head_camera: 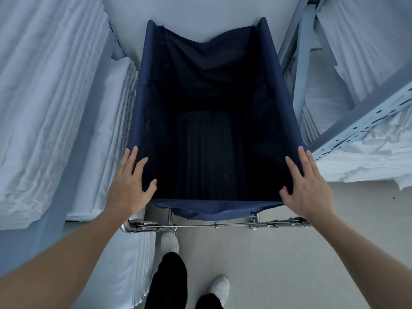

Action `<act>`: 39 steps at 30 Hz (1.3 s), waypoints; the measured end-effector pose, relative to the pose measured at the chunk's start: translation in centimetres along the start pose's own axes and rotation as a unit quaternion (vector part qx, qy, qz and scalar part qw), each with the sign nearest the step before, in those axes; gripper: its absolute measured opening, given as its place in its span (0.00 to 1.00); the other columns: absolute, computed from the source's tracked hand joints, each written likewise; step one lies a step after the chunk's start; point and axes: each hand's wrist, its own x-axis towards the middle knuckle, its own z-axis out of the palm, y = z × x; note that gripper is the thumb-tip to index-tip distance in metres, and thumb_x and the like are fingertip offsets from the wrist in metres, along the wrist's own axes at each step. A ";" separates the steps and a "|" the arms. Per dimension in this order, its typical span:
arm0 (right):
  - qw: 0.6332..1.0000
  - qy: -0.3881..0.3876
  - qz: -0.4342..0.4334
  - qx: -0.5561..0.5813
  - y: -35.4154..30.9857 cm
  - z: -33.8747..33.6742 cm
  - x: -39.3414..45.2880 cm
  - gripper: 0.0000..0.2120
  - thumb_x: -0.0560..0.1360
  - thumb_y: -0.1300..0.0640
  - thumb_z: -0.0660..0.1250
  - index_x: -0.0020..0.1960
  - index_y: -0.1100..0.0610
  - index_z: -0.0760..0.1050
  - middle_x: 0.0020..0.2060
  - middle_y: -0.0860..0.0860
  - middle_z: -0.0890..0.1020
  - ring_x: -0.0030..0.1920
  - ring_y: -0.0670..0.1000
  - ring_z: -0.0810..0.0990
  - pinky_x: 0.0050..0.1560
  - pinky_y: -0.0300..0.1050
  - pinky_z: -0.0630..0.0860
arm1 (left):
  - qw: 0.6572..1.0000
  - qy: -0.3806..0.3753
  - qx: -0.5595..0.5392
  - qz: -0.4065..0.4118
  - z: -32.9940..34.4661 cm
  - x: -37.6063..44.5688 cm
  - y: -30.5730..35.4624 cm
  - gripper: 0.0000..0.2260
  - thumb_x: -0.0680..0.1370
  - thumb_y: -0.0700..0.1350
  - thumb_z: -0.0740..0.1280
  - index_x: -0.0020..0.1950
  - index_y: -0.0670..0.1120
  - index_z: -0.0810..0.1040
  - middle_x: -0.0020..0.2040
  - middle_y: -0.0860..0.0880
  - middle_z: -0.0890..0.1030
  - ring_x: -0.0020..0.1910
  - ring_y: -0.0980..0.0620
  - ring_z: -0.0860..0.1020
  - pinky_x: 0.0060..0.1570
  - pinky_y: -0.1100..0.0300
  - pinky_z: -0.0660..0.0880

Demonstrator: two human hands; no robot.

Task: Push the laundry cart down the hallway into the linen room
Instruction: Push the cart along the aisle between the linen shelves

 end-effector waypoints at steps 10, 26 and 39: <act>1.000 0.009 -0.009 0.017 0.4 0.4 0.0 0.42 0.68 0.56 0.74 0.80 0.58 0.66 0.85 0.58 0.57 0.84 0.61 0.58 0.67 0.62 0.78 | 1.000 0.003 0.005 0.009 -0.6 -0.3 0.6 0.29 0.77 0.56 0.61 0.73 0.40 0.71 0.82 0.40 0.59 0.82 0.40 0.54 0.74 0.43 0.67; 1.000 -0.002 -0.012 0.015 0.4 0.2 0.0 0.42 0.68 0.56 0.75 0.80 0.59 0.66 0.85 0.59 0.57 0.84 0.62 0.59 0.66 0.63 0.79 | 1.000 -0.008 -0.001 -0.005 -0.3 -0.8 0.2 0.27 0.79 0.52 0.67 0.75 0.42 0.69 0.83 0.42 0.57 0.83 0.42 0.52 0.76 0.41 0.64; 1.000 0.002 -0.019 0.006 0.1 0.4 0.0 0.42 0.68 0.55 0.74 0.80 0.59 0.66 0.85 0.60 0.57 0.84 0.62 0.58 0.72 0.62 0.75 | 1.000 -0.004 0.004 0.003 -0.7 -0.5 0.2 0.32 0.77 0.59 0.56 0.74 0.41 0.71 0.82 0.40 0.59 0.82 0.40 0.55 0.76 0.42 0.64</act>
